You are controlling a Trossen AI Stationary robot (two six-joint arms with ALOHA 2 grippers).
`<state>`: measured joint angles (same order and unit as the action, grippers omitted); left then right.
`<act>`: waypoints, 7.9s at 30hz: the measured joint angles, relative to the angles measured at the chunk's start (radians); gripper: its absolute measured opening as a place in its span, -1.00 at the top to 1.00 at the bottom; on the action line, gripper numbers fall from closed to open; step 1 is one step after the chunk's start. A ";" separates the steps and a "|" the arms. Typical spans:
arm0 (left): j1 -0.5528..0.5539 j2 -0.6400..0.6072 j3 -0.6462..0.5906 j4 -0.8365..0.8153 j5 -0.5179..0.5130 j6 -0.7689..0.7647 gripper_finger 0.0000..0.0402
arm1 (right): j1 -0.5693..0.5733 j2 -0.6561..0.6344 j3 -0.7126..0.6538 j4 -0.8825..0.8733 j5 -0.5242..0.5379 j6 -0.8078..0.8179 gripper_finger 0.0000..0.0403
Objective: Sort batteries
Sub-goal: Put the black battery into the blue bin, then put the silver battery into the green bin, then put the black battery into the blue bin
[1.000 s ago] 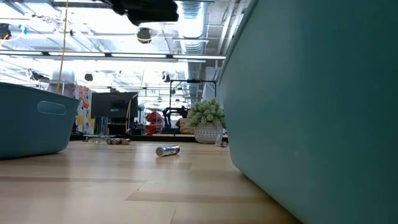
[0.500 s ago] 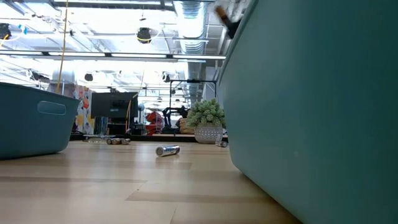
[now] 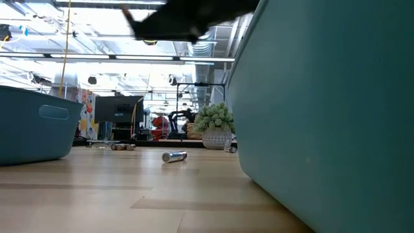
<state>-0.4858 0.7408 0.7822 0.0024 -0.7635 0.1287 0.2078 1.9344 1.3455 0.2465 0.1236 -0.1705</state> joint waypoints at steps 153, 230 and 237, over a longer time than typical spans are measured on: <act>0.235 0.941 0.095 0.133 0.372 -0.452 0.80 | 0.189 -0.945 -0.810 -0.066 0.794 0.231 0.02; 0.274 0.724 -0.199 0.749 0.568 -0.173 0.17 | 0.791 -0.534 -0.478 -1.150 0.075 1.738 -0.12; 0.294 0.724 -0.199 0.747 0.568 -0.161 0.17 | 0.913 -0.462 -0.478 -1.134 0.075 1.920 -0.13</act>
<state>-0.1922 1.4647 0.5831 0.7498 -0.1951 -0.0318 1.1210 1.4722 0.8677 -0.8875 0.1986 1.7494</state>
